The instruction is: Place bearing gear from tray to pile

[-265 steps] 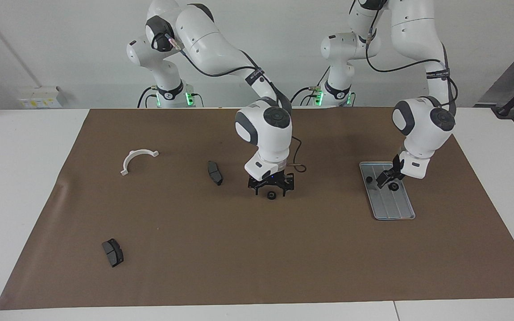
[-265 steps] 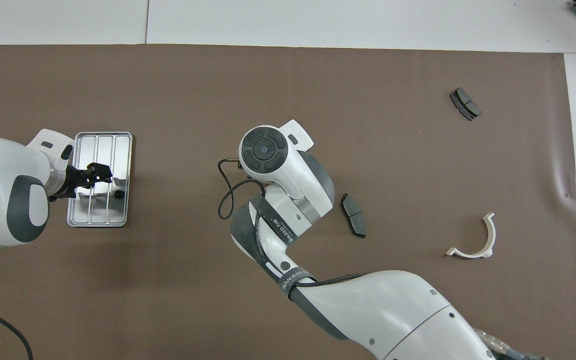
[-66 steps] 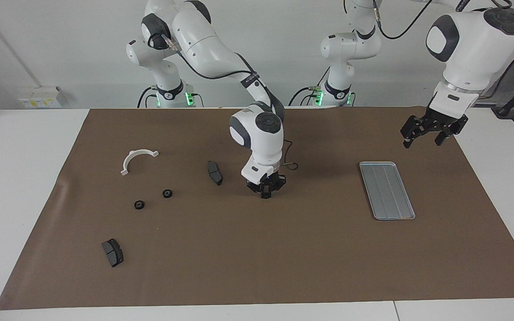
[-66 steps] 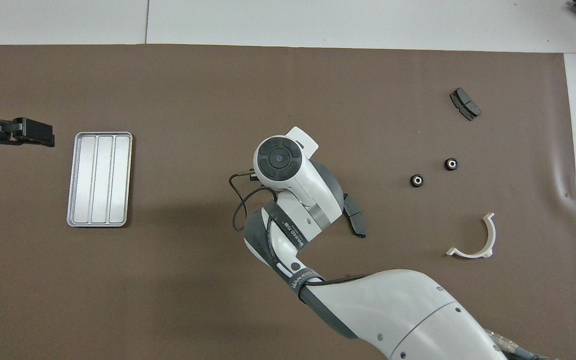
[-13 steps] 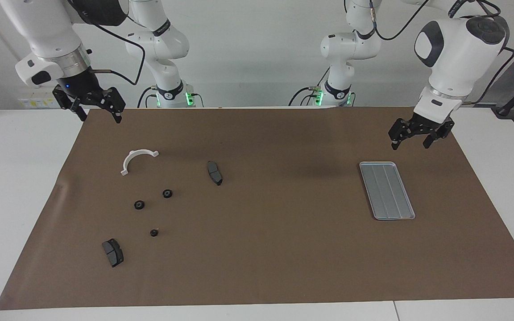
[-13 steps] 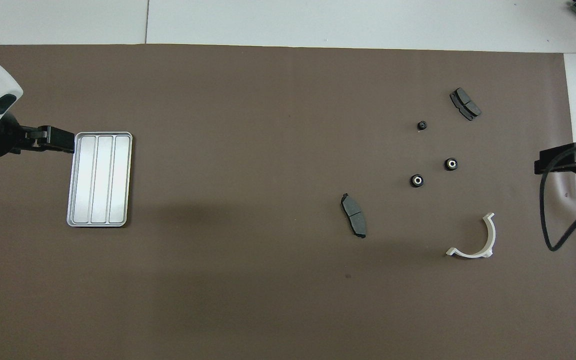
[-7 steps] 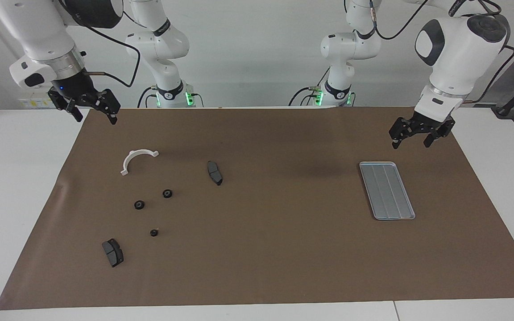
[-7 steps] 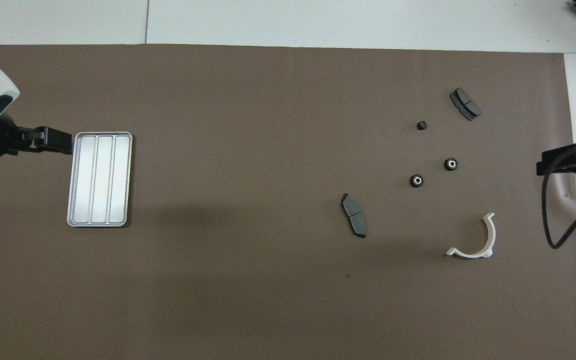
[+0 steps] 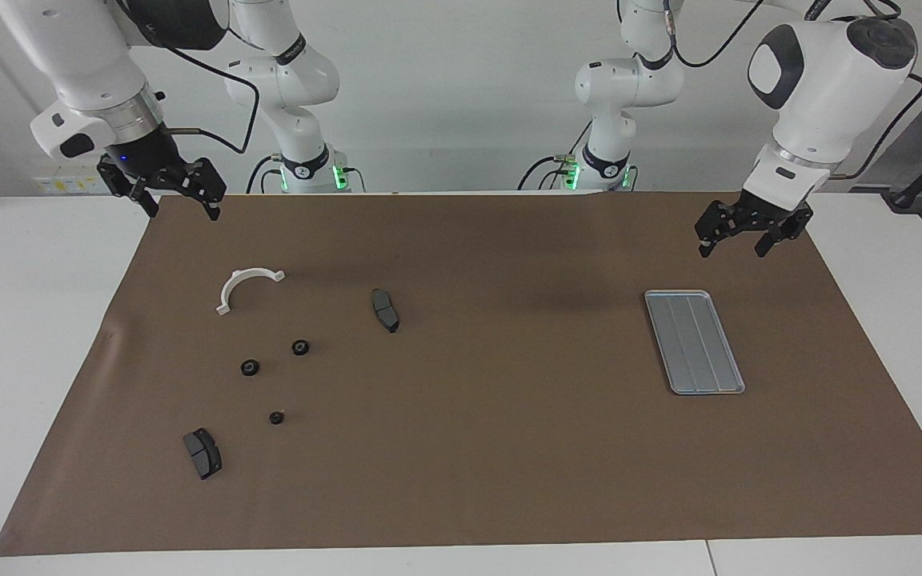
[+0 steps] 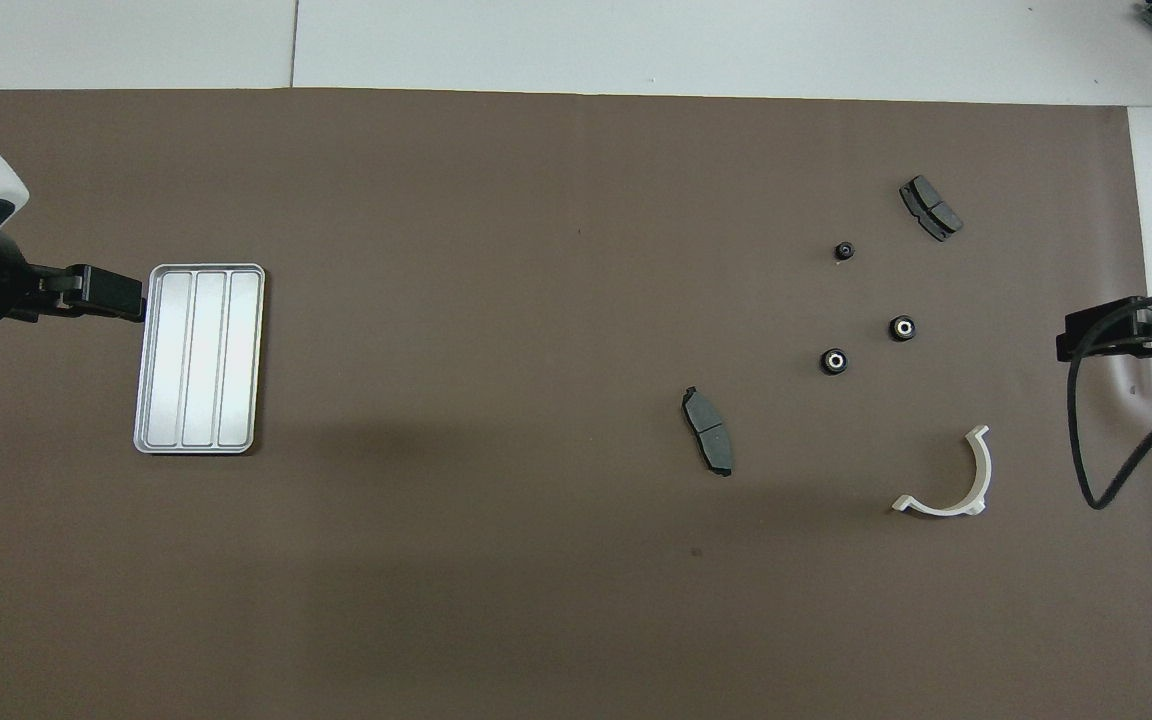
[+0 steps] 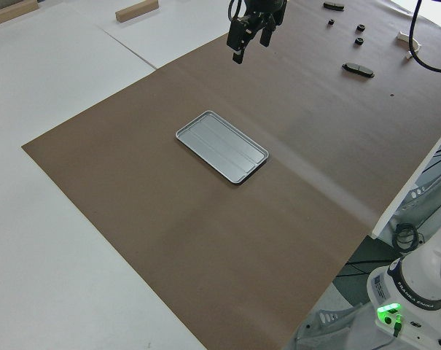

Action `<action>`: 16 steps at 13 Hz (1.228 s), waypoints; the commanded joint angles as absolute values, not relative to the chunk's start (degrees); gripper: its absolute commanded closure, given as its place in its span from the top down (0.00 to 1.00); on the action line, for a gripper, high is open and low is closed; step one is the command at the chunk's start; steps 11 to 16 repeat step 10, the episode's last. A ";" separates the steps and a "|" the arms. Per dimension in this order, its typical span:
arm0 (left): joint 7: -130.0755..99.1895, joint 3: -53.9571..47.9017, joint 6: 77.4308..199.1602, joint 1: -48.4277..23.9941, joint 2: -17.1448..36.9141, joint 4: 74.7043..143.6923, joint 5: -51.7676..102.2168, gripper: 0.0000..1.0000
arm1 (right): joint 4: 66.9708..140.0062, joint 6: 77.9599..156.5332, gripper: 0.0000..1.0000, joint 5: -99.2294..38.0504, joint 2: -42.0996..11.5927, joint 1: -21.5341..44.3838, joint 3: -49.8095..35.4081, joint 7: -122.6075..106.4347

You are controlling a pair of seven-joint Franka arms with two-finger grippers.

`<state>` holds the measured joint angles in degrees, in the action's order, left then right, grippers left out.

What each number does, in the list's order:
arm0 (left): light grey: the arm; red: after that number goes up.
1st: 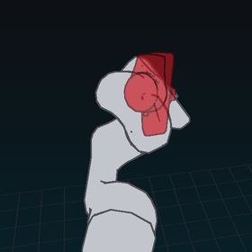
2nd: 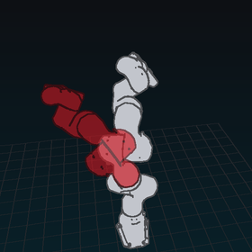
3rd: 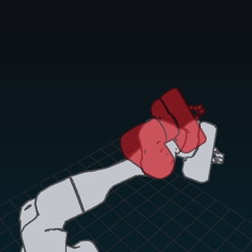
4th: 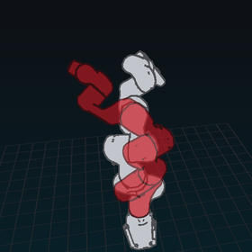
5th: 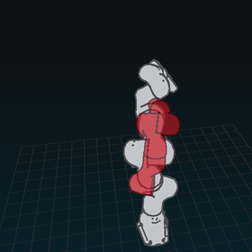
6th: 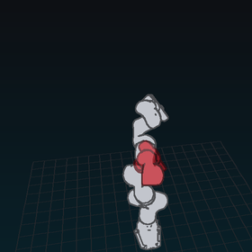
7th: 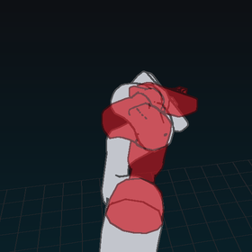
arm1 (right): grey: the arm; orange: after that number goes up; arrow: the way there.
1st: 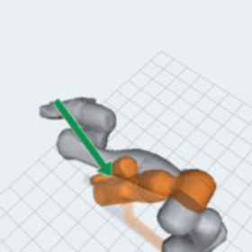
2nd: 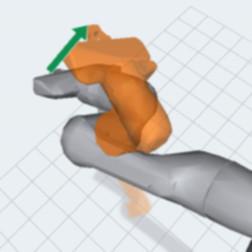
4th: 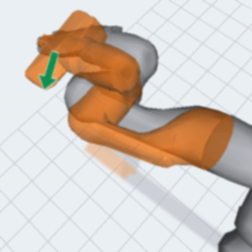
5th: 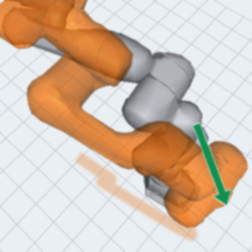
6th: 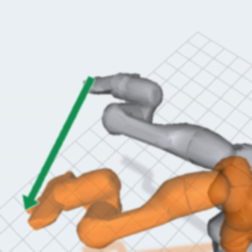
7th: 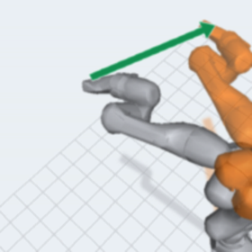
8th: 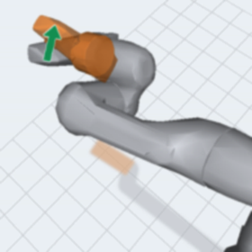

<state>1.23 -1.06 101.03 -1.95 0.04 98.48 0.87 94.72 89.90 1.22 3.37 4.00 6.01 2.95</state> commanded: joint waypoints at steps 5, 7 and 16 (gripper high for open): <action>2.29 -0.62 100.20 -2.46 -1.58 99.40 2.02 1.00 | 94.83 88.86 1.00 2.10 3.96 4.66 6.15 1.41; 2.29 -0.62 100.20 -2.46 -1.58 99.40 2.02 1.00 | 94.92 88.95 1.00 2.46 4.04 4.66 6.06 1.49; 2.37 -0.53 100.37 -2.29 -1.58 99.40 1.93 1.00 | 95.10 89.73 1.00 2.46 4.04 4.66 5.80 1.67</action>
